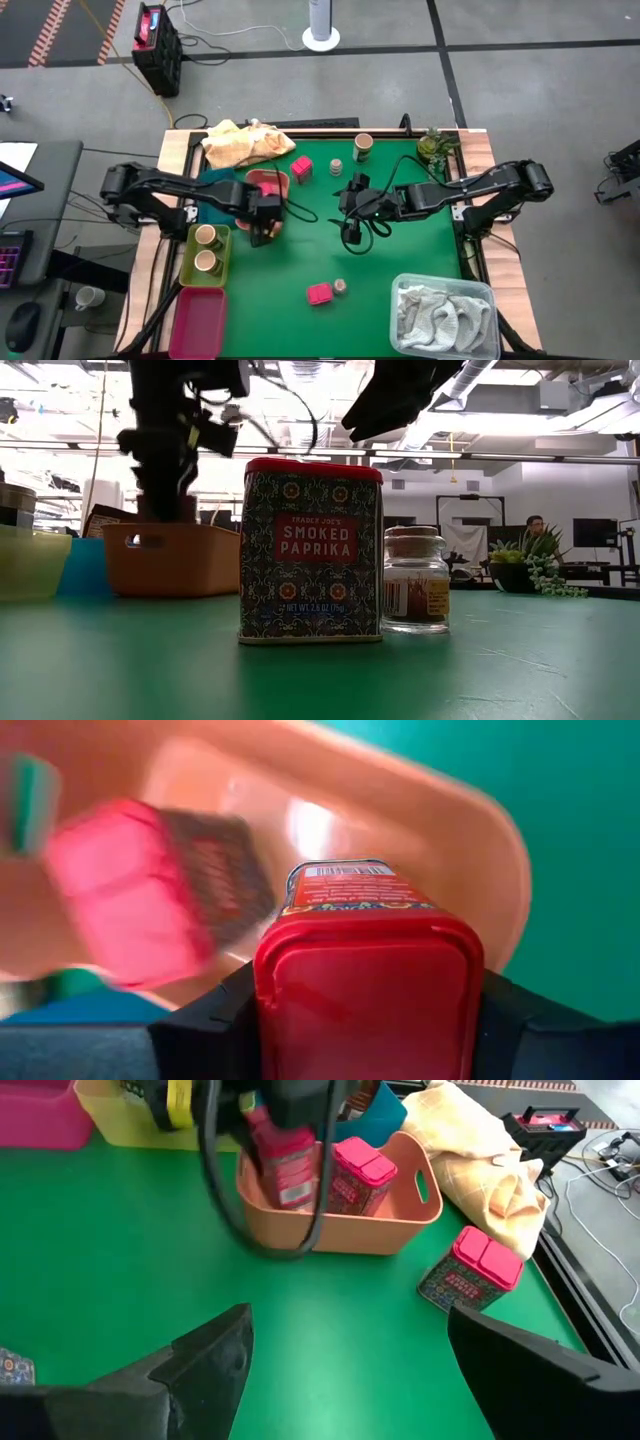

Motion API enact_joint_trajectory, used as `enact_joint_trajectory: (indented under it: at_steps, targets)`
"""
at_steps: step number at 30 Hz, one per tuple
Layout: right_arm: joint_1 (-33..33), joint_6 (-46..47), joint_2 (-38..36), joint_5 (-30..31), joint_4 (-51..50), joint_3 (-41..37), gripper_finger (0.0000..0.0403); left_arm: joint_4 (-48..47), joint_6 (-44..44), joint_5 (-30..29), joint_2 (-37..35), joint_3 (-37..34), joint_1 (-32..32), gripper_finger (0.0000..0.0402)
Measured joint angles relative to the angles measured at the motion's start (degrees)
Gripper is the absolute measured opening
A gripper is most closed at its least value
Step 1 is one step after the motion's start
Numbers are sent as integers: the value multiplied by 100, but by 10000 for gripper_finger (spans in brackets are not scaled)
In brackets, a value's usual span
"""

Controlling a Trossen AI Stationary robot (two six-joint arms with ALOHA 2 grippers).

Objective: Sort spices by type
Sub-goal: Put the bottom left red seasoning can into the orange bin, then put the bottom red seasoning can into the orange bin

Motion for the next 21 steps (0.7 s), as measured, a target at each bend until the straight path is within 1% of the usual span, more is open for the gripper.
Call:
enact_joint_trajectory:
  at_steps: [2, 6, 16, 21]
  targets:
    - [0, 4, 0, 0, -1, 0, 360, 46, -9, 128, 107, -146, -2, 219]
    - [0, 8, 0, 0, -4, 0, 360, 61, -11, 103, 128, -229, 0, 232]
    - [-2, 11, 0, 1, 8, 0, 360, 115, -5, 48, -405, -104, 1, 288]
    - [-4, 17, -2, 2, 9, 0, 360, 90, 139, -211, -501, 7, 22, 303]
